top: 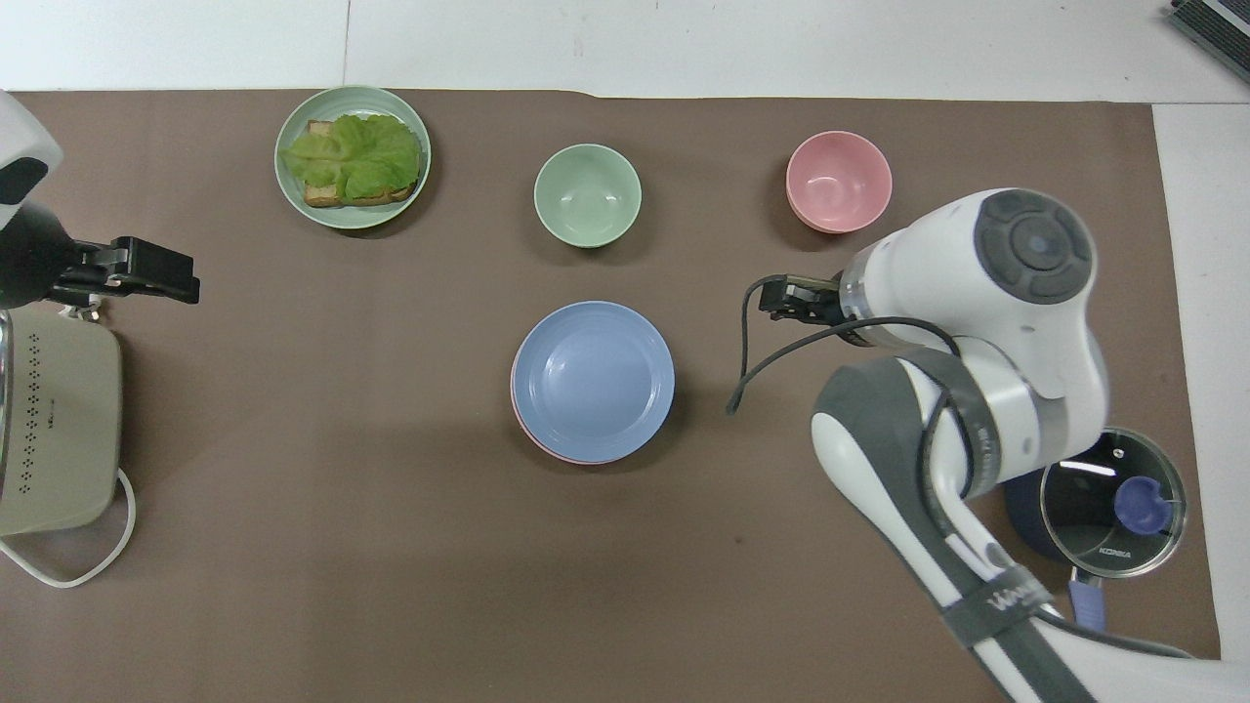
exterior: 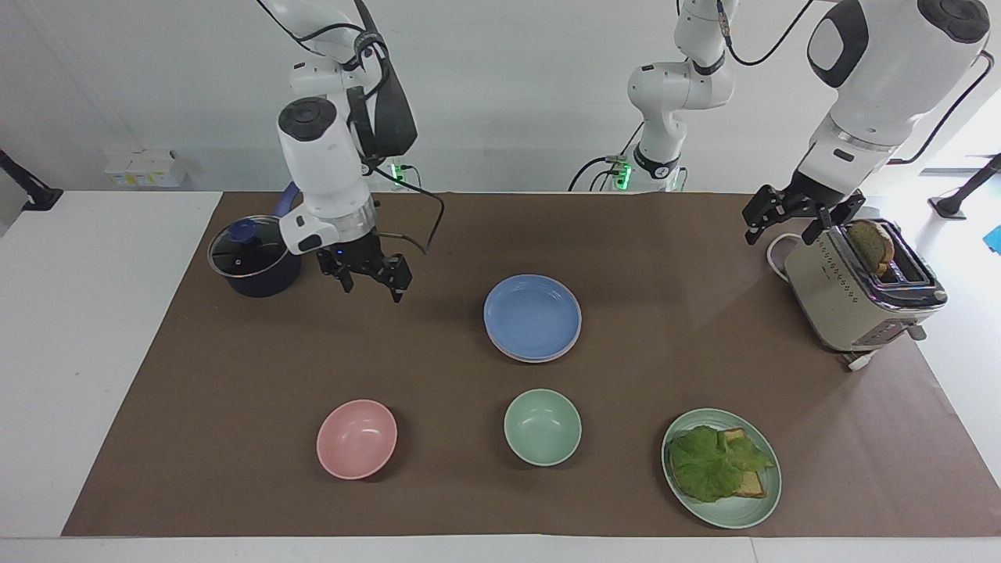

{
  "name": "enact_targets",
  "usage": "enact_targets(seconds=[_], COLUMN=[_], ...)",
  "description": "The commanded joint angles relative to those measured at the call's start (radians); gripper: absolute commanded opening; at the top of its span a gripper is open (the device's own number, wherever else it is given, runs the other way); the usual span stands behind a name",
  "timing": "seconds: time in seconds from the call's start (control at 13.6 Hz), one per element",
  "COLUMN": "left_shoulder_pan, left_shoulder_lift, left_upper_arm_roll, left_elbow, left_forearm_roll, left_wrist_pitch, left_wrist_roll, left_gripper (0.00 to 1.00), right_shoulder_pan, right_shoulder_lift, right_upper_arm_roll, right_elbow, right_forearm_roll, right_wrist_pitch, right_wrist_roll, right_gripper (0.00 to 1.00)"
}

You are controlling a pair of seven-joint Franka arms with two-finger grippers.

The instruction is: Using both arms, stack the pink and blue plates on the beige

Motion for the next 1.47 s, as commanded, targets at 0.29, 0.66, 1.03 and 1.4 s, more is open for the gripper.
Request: enact_targets(seconds=[0.29, 0.66, 1.03, 1.4], left_shoulder_pan=[0.001, 0.001, 0.003, 0.003], left_shoulder_lift=[-0.004, -0.004, -0.004, -0.004], left_upper_arm_roll=[-0.002, -0.002, -0.002, -0.002], left_elbow=[-0.001, -0.001, -0.002, -0.001], left_forearm_roll=[0.018, 0.018, 0.019, 0.018], left_wrist_pitch=[-0.012, -0.012, -0.012, -0.012], left_wrist_roll=[0.003, 0.003, 0.003, 0.003], left_gripper=[1.0, 1.0, 1.0, 1.0], right_shoulder_pan=[-0.146, -0.165, -0.159, -0.16], right_shoulder_lift=[-0.093, -0.066, -0.056, -0.087], right_upper_arm_roll=[0.01, 0.012, 0.013, 0.013], right_elbow=[0.222, 0.331, 0.357, 0.302], right_forearm_roll=[-0.052, -0.097, -0.043, -0.016], right_wrist_pitch=[-0.338, -0.47, -0.506, -0.492], right_wrist_roll=[-0.207, -0.295, -0.31, -0.329], right_gripper=[1.0, 1.0, 1.0, 1.0])
